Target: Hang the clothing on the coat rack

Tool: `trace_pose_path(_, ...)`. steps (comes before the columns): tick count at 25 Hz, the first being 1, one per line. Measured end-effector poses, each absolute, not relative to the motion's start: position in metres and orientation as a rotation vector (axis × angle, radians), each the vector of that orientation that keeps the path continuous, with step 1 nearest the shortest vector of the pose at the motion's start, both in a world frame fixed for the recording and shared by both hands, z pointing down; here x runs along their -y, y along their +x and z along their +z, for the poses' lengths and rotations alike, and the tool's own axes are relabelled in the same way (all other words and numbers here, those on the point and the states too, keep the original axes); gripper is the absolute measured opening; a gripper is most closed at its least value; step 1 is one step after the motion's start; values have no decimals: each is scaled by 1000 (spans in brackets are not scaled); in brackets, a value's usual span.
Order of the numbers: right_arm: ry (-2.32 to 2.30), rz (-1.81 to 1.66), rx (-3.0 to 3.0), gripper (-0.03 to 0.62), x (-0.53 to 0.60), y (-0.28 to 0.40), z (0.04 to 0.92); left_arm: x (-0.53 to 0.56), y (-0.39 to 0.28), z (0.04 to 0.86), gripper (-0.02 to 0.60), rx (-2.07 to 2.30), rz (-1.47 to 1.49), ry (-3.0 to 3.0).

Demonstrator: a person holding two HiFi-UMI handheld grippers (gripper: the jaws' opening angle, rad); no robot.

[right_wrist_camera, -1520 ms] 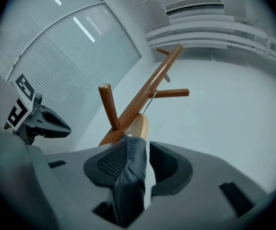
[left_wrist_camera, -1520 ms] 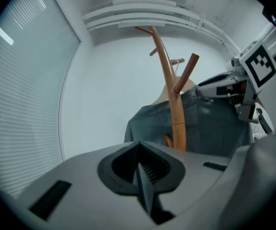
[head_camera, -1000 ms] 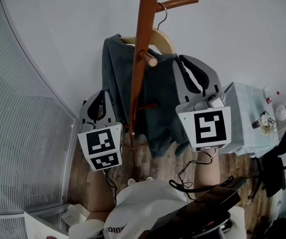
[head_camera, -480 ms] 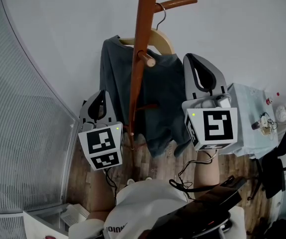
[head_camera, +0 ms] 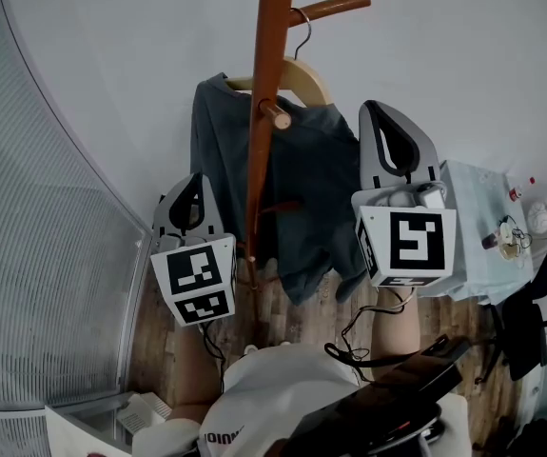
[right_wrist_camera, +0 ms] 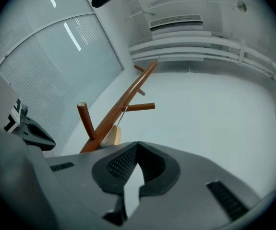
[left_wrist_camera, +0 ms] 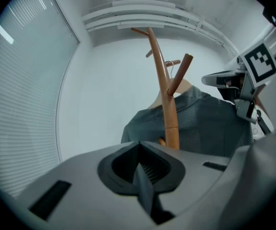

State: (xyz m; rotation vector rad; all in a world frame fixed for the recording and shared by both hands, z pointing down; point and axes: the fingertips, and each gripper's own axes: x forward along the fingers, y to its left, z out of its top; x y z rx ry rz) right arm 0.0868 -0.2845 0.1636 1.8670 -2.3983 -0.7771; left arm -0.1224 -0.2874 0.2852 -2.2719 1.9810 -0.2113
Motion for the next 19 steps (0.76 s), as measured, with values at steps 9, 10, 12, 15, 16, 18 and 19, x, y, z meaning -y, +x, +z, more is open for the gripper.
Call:
trace_pose_path(9,1870,-793,2381,18,287,89,162,290,-119,285,14,-1975,-208,-2279)
trace_pose_path(10,1869,-792,2380,18,287,89,162,291,-119,286,14,-1974,-208,-2280)
trace_pose_path(12,1873,-790,2376,18,288,90,163,292,-119,286,14,-1972,-207,-2283)
trace_pose_path(15,1875,-792,2372,18,287,90,162,291,-119,286,14,-1973,-203,-2284)
trace_pose_path(16,1873,-795,2370,18,287,90,162,291,-119,286,14,-1973,-203,-2284)
trace_pose_path(18,1867,-803,2367,18,287,89,161,291,-119,286,14,-1973,-204,-2283)
trace_pose_path(19,1863,-807,2365,18,287,89,161,291,-119,286,14,-1973,-205,-2283)
